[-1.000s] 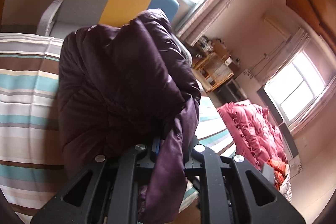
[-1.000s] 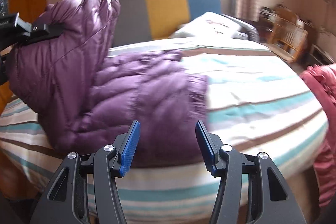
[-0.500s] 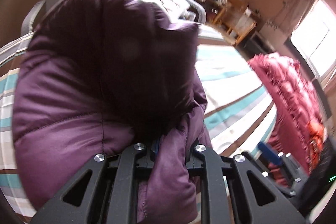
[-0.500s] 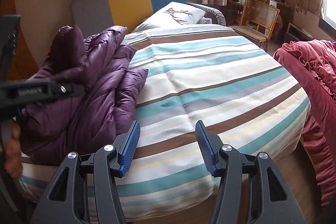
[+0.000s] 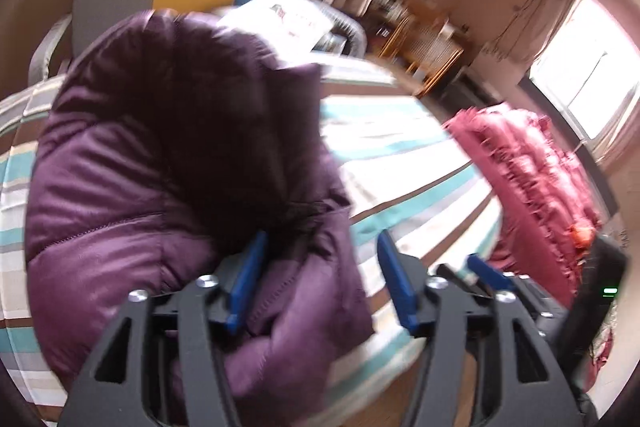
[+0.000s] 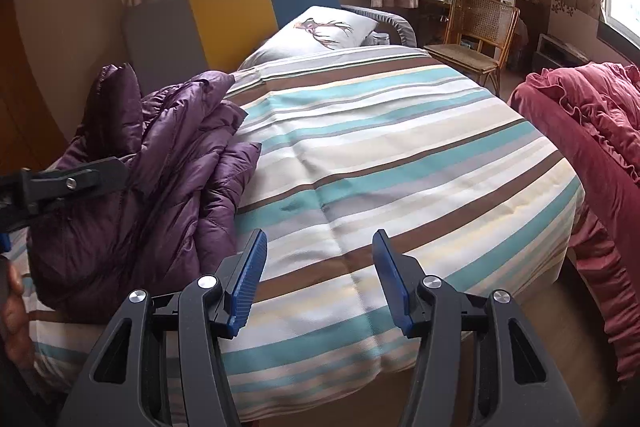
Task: Fold large clothes
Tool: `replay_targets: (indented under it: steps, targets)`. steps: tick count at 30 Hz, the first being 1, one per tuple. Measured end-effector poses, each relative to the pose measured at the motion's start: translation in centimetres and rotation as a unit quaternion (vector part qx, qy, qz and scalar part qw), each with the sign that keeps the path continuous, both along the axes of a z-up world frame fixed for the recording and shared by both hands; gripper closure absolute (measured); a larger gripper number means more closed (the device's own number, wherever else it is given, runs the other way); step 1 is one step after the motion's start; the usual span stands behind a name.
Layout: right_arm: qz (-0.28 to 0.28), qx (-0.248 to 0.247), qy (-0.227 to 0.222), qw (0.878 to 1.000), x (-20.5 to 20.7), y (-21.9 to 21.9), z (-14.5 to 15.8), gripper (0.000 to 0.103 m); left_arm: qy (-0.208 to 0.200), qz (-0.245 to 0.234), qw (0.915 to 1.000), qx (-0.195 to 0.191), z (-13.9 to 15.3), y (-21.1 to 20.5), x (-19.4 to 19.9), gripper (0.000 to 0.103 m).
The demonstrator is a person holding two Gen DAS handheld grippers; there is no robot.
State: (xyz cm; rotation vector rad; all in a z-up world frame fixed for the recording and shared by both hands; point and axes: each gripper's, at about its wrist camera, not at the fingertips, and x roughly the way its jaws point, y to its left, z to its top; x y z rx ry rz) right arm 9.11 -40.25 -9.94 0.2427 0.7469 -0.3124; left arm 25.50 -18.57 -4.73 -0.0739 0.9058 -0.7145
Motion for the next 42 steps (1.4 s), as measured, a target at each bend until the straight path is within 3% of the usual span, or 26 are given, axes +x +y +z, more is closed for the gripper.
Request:
replay_targets:
  steps: [5, 9, 14, 18, 23, 25, 28, 31, 36, 42]
  targets:
    - [0.014, -0.01, -0.017, 1.0, -0.3, 1.4, 1.5, 0.048, -0.01, 0.007, 0.9986, -0.051, 3.1, 4.3, -1.4, 0.039]
    - [0.039, -0.004, -0.046, 0.998, -0.7, 3.0, 3.7, 0.048, -0.016, 0.069, 0.9958, -0.058, 3.5, 10.8, -1.1, 0.036]
    - [0.123, -0.004, -0.095, 0.988, -0.9, 7.6, 7.4, 0.048, 0.0, 0.179, 0.9838, -0.011, 0.3, 18.7, 0.2, 0.037]
    - [0.197, -0.018, -0.106, 0.975, 0.2, 11.9, 9.5, 0.048, 0.018, 0.212, 0.9763, 0.039, -2.6, 22.0, 0.8, 0.042]
    - [0.223, -0.056, -0.054, 0.972, 3.7, 14.7, 8.9, 0.05, 0.035, 0.201, 0.9787, 0.022, -4.0, 21.6, 1.0, 0.045]
    - [0.217, -0.073, -0.019, 0.973, 4.6, 15.0, 7.5, 0.065, 0.035, 0.194, 0.9804, 0.013, -4.3, 20.7, 0.8, 0.047]
    - [0.214, -0.078, 0.0, 0.974, 4.6, 14.5, 6.7, 0.083, 0.032, 0.18, 0.9832, 0.001, -4.3, 19.9, 0.5, 0.051]
    - [0.208, -0.076, 0.007, 0.975, 4.0, 13.9, 6.3, 0.093, 0.027, 0.169, 0.9851, -0.02, -4.2, 19.3, 0.3, 0.056]
    - [0.184, -0.056, 0.015, 0.981, 2.9, 12.2, 5.1, 0.094, 0.006, 0.145, 0.9889, -0.033, -3.2, 17.7, 0.1, 0.06]
    - [0.145, -0.026, 0.041, 0.988, 2.2, 9.7, 1.6, 0.095, -0.021, 0.095, 0.9951, -0.012, -2.6, 13.6, -0.3, 0.061]
